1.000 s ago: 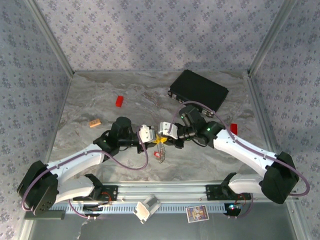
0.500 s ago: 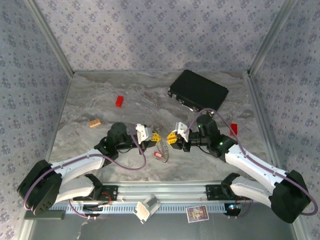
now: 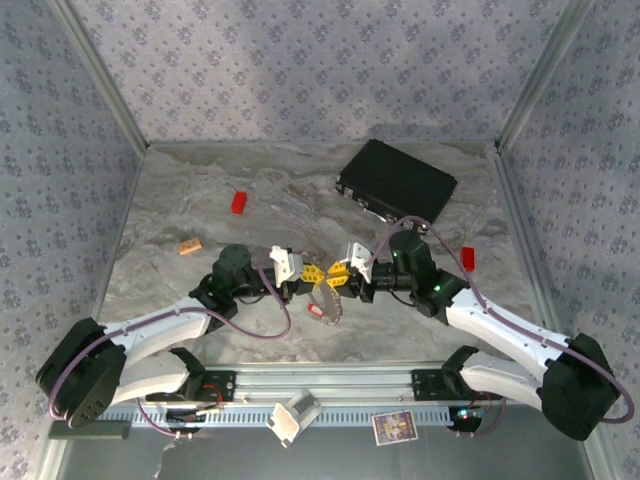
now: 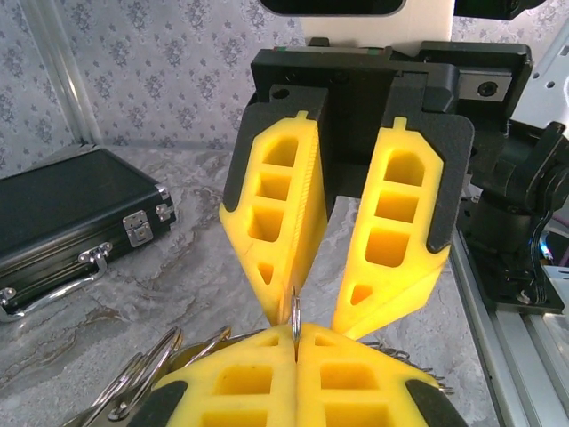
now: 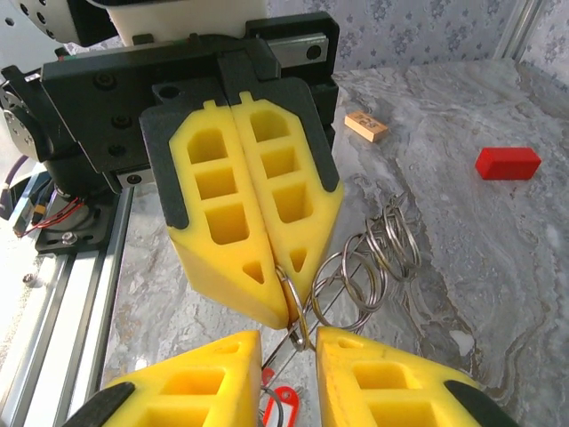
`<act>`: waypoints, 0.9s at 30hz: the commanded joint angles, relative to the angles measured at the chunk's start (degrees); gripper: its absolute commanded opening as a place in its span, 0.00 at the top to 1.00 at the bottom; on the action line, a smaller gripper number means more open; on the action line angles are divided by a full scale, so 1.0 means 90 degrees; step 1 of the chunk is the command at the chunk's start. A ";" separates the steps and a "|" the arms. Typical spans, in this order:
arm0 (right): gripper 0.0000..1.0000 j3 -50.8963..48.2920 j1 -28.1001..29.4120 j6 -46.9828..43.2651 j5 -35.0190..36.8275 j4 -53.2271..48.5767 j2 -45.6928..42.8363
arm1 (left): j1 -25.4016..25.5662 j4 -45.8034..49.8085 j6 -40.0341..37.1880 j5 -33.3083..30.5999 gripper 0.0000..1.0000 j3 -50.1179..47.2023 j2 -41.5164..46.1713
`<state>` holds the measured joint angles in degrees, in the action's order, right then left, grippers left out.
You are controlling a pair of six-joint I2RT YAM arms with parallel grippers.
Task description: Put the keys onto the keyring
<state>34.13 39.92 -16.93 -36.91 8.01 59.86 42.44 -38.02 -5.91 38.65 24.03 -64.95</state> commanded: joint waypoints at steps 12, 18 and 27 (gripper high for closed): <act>1.00 0.0442 0.0063 -0.0369 -0.0094 -0.0503 0.0070 | 0.0031 0.0670 -0.0550 0.0126 0.92 0.0378 0.0099; 1.00 0.1242 0.0171 -0.1382 0.0126 -0.2318 0.0333 | 0.0036 0.2220 -0.1351 -0.0162 0.84 0.0819 0.0215; 1.00 0.1900 0.0358 -0.1942 0.0227 -0.3240 0.0727 | 0.0051 0.2704 -0.1521 -0.0276 0.88 0.1084 0.0117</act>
<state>48.29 42.13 -31.48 -33.58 -16.99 65.89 42.76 -15.55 -17.89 37.01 31.86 -63.86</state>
